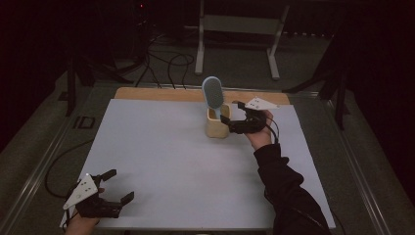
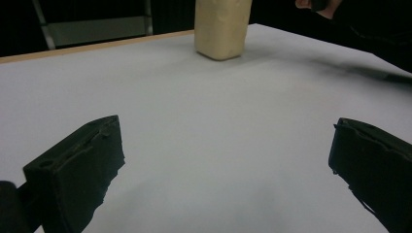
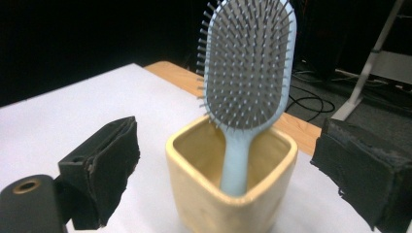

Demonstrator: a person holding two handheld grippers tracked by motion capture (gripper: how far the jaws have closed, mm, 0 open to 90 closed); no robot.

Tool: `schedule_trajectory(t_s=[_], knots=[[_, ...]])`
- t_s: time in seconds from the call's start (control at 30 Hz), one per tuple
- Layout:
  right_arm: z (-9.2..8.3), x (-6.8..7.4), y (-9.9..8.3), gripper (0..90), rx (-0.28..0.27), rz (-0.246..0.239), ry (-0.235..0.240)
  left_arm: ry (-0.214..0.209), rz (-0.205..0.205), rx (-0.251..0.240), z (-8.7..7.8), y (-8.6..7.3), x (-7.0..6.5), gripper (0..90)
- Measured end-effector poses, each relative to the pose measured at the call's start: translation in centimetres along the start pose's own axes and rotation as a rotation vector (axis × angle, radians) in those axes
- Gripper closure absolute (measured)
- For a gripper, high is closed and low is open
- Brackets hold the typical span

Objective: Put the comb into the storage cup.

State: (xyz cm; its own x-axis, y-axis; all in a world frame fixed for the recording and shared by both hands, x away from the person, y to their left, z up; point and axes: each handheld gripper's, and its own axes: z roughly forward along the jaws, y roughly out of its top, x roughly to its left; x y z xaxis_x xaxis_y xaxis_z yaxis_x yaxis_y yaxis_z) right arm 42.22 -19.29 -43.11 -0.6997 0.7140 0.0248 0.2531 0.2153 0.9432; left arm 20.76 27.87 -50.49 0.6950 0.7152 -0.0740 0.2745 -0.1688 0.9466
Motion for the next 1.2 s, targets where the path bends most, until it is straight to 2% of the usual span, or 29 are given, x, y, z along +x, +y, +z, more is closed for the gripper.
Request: schedule_trajectory(t_s=[0.17,0.33,0.37,0.47,0.57,0.87,1.2], knots=[[-0.8,0.1,-0.7,8.6,0.023,-0.006,0.003,0.002,-0.002,0.002,0.0,0.0,0.0,0.0],[-1.9,0.1,-1.2,8.6,0.025,0.001,0.004,0.001,-0.001,-0.001,0.0,0.0,0.0,0.0],[-2.1,0.1,-1.3,8.8,0.03,-0.002,0.009,0.002,0.0,0.0,-0.1,0.0,0.0,0.0],[-2.7,0.2,-1.6,9.0,0.06,0.019,0.063,0.003,0.001,0.001,-0.1,0.0,0.0,0.0],[-3.3,0.5,-2.1,8.9,0.059,0.013,0.07,0.003,0.0,0.0,-0.1,0.0,0.0,0.0],[-5.1,0.5,-4.0,8.9,0.068,0.037,0.069,0.003,0.001,0.0,-0.1,0.0,0.0,0.0],[-7.4,1.1,-5.7,8.9,0.07,0.041,0.069,0.002,0.003,0.001,-0.1,0.0,-0.1,0.0]])
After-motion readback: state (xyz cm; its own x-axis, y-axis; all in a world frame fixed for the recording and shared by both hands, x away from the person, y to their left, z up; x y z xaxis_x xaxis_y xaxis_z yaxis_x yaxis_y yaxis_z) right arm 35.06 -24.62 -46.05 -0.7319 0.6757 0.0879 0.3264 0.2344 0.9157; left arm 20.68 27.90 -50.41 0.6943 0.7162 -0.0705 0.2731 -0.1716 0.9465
